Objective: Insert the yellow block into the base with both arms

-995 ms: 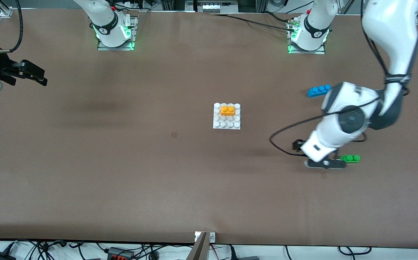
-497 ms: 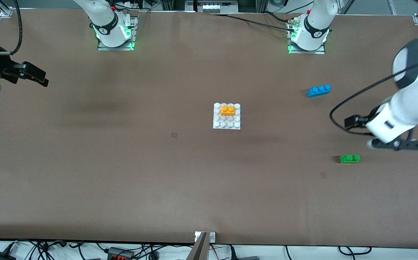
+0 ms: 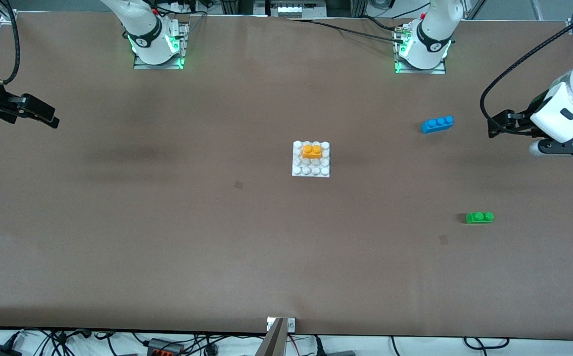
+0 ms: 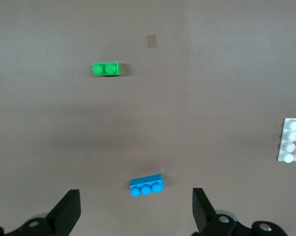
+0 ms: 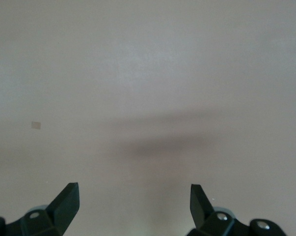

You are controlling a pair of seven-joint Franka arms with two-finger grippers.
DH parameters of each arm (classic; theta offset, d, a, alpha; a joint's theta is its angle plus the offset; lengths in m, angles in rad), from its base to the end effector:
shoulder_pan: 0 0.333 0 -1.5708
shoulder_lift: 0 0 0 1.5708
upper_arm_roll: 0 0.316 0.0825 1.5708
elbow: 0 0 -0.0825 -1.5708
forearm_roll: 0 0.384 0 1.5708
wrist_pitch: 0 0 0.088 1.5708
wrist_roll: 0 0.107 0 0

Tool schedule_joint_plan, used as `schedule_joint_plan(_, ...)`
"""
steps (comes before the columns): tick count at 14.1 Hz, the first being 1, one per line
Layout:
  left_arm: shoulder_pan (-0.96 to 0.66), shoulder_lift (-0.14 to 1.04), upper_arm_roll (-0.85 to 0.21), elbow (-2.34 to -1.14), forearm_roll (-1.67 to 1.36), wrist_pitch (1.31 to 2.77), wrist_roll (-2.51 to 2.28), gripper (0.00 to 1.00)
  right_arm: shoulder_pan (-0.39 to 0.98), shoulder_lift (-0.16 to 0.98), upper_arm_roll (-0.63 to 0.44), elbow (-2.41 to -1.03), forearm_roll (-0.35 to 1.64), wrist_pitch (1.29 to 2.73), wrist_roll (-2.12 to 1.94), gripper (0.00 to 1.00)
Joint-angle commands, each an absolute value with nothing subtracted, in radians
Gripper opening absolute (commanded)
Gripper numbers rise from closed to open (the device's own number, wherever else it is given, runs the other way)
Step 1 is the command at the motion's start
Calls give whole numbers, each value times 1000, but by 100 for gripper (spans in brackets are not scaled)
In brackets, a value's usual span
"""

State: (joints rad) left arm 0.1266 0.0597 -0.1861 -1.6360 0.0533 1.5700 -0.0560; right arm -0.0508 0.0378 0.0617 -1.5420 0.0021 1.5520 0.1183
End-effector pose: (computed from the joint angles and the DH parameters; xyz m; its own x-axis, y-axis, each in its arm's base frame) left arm 0.5657 -0.0253 0.5610 0.9925 -0.0041 -0.1218 -0.0101 -0.9988 -0.0487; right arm 0.5641 0.0057 0.6153 0.9938 -0.1071 -0.0281 -0.1072 -0.9942 -0.0011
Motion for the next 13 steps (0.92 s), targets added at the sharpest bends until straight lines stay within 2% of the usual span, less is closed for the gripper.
schedule_joint_plan(1, 124, 43, -189, -1634, 31, 1580, -3, 100, -51, 32, 72, -1534, -3, 1568, 123, 100)
schedule_joint_plan(3, 118, 44, -190, -1632, 29, 1578, 3, 100, -51, -4, 72, -1583, -3, 1583, 117, 100)
schedule_joint_plan(6, 118, 44, -190, -1631, 2, 1562, 5, 100, -55, -70, 71, -1683, -2, 1681, 42, 100)
schedule_joint_plan(13, 118, 44, -190, -1631, 0, 1559, 5, 100, -72, -60, 69, -1675, 9, 1667, 48, 100)
